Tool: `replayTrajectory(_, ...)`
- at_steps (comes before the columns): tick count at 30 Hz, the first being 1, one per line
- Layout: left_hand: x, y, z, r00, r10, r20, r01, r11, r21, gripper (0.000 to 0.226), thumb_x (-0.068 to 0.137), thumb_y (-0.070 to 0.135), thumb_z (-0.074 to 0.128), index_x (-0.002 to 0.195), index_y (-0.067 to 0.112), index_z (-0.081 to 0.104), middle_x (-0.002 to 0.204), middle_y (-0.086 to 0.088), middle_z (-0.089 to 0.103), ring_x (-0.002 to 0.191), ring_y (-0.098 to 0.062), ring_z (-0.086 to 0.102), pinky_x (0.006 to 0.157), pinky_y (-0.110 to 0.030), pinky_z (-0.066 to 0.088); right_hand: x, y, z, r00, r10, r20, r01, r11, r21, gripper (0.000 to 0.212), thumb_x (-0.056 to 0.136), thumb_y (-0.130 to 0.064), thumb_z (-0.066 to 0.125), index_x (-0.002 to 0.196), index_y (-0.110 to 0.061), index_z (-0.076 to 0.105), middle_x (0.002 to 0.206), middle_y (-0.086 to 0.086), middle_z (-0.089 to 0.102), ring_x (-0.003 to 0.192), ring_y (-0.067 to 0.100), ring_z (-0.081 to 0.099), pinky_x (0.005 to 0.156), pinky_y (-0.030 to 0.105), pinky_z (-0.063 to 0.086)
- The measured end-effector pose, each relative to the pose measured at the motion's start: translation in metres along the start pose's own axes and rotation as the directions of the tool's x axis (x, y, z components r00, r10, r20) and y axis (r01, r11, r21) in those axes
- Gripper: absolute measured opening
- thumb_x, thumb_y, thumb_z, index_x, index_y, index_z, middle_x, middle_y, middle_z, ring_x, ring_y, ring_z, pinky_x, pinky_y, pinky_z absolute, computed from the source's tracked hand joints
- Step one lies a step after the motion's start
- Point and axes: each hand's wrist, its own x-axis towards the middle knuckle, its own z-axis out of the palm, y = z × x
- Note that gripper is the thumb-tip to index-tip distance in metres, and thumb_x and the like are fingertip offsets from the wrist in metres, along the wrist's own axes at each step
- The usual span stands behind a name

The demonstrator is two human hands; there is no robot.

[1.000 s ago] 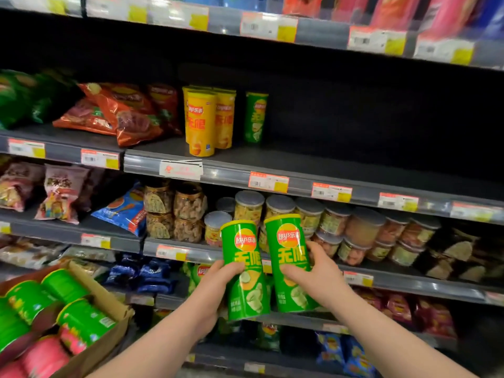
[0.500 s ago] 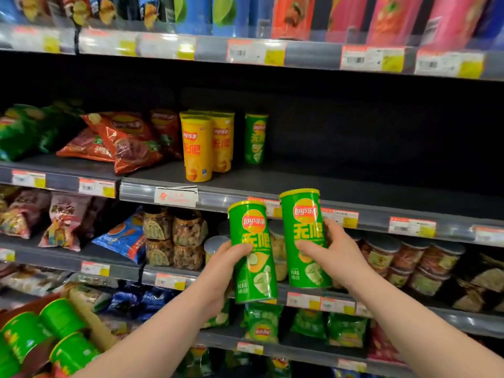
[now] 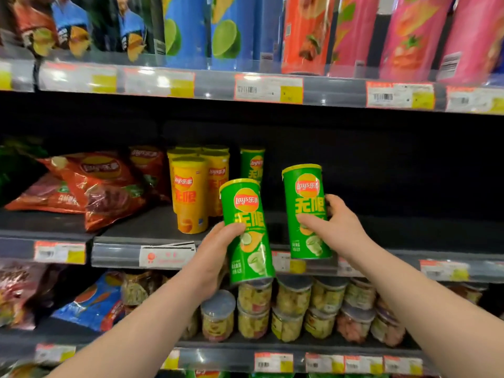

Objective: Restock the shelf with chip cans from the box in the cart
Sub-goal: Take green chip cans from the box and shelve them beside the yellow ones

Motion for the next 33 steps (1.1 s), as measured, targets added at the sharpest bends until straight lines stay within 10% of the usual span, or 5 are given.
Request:
replayTrajectory(10, 0.041, 0.025, -0.023, 0.997, 0.059, 0.043, -0.061, 0.997, 0.039, 0.016, 0.091, 0.020, 0.053, 0.106, 0.016, 0.058, 0.074, 0.004, 0.073, 0.068, -0.012, 0.070, 0.066, -0.031, 0.052, 0.071, -0.009, 0.038, 0.989, 0.073, -0.127, -0.064, 0.995, 0.073, 0.068, 0.079, -0.033, 0.073, 0.134, -0.014, 0.040, 0.118, 0.006, 0.060, 0.099, 0.021, 0.060, 0.086, 0.036, 0.051)
replayTrajectory(18, 0.061, 0.019, -0.030, 0.998, 0.059, -0.013, -0.059, 0.998, 0.004, 0.032, 0.087, 0.021, 0.060, 0.118, 0.015, 0.057, 0.092, -0.006, 0.073, 0.090, -0.026, 0.068, 0.087, -0.043, 0.051, 0.119, 0.012, 0.048, 0.999, 0.023, -0.043, -0.020, 0.997, 0.079, 0.042, 0.080, -0.023, 0.075, 0.110, -0.023, 0.045, 0.109, 0.004, 0.062, 0.096, 0.019, 0.061, 0.083, 0.033, 0.050)
replayTrajectory(24, 0.074, 0.023, -0.022, 0.996, 0.074, -0.057, -0.075, 0.997, -0.012, 0.030, 0.069, 0.010, 0.068, 0.097, 0.007, 0.056, 0.055, 0.001, 0.069, 0.048, -0.008, 0.066, 0.041, -0.015, 0.047, 0.162, 0.023, 0.051, 1.000, 0.018, -0.021, -0.017, 0.998, 0.060, 0.058, 0.080, -0.020, 0.075, 0.128, -0.013, 0.045, 0.118, 0.006, 0.059, 0.100, 0.019, 0.057, 0.082, 0.029, 0.045)
replayTrajectory(33, 0.076, 0.021, -0.023, 0.987, 0.137, -0.085, -0.136, 0.991, 0.015, 0.040, 0.055, 0.017, 0.059, 0.093, 0.008, 0.059, 0.062, 0.000, 0.071, 0.054, -0.009, 0.068, 0.045, -0.016, 0.049, 0.209, 0.046, 0.060, 0.999, 0.020, 0.043, -0.023, 0.997, 0.067, 0.063, 0.079, -0.013, 0.075, 0.132, -0.007, 0.041, 0.129, 0.014, 0.055, 0.117, 0.028, 0.055, 0.088, 0.032, 0.044)
